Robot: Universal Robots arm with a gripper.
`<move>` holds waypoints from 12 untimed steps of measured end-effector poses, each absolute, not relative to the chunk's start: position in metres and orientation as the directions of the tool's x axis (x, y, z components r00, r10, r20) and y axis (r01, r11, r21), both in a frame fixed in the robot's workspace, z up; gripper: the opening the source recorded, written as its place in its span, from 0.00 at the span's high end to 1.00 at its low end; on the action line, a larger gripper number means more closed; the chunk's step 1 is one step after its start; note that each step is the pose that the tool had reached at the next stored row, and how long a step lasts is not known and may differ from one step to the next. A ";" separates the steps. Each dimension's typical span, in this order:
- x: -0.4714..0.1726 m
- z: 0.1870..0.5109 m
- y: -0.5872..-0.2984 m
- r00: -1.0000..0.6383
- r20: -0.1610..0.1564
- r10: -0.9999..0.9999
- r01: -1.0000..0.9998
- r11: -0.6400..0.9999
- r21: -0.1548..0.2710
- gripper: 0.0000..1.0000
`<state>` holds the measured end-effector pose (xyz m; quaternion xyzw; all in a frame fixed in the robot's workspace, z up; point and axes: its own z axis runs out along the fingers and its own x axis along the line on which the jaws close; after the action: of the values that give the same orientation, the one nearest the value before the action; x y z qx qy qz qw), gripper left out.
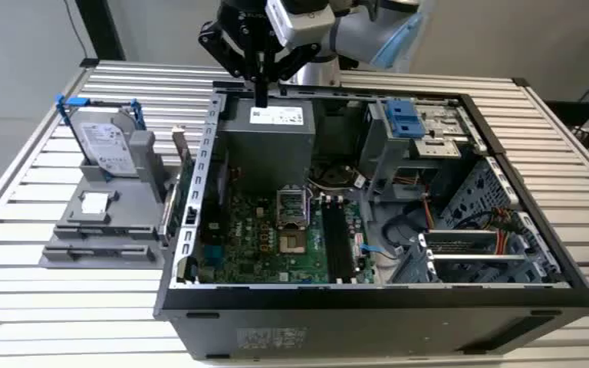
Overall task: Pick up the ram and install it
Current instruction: 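Reach for the ram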
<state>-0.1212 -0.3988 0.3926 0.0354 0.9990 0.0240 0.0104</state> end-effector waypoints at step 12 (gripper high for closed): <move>-0.121 0.393 -0.399 -0.997 -0.019 0.071 0.070 0.996 0.049 1.00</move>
<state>-0.1213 -0.3988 0.3926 0.0354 0.9990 0.0240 0.0104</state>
